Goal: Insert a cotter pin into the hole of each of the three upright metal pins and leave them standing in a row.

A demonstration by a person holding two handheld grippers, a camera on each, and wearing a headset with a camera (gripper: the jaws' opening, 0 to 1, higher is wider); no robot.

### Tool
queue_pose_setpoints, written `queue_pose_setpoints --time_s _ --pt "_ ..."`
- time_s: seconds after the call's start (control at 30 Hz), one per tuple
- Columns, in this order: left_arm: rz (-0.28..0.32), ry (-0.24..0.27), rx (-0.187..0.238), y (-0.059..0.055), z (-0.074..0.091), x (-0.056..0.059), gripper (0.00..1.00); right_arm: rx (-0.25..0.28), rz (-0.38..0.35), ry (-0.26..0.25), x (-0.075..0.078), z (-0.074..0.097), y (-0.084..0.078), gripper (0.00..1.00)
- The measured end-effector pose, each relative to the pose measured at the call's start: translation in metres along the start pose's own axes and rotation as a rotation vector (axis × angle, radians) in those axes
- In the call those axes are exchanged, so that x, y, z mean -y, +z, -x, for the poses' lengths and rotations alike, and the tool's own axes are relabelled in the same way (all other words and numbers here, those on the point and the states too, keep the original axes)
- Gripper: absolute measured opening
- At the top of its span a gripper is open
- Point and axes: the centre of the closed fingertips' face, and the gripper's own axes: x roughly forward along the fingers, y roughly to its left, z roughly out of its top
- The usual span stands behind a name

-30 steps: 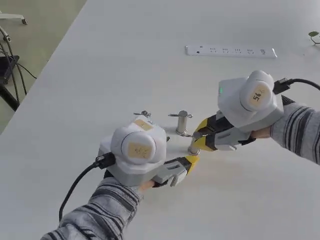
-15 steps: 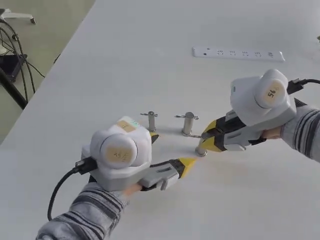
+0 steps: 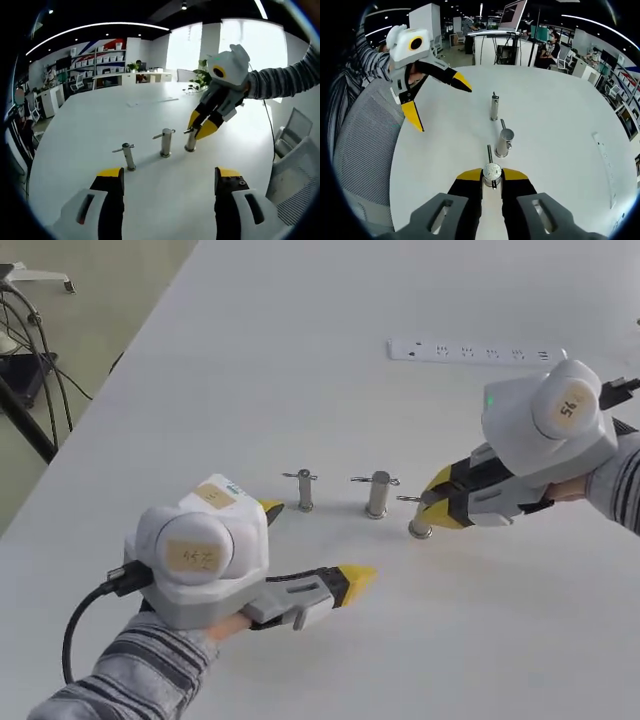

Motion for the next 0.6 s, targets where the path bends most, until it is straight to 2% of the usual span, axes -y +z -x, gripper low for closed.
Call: queue_pose_setpoints --time_s 0.3,0.47,0.6 --pt "0.015 0.022 -0.004 0.0 0.005 -0.008 0.8 -0.036 0.011 -0.004 0.014 0.002 -0.011 0.08" --pt "0.008 0.031 -0.016 -0.001 0.006 -0.01 0.8 -0.049 0.015 -0.011 0.022 0.003 -0.014 0.08" --pt "0.02 0.039 -0.004 0.002 0.006 -0.013 0.8 -0.054 0.014 -0.008 0.025 0.003 -0.015 0.08"
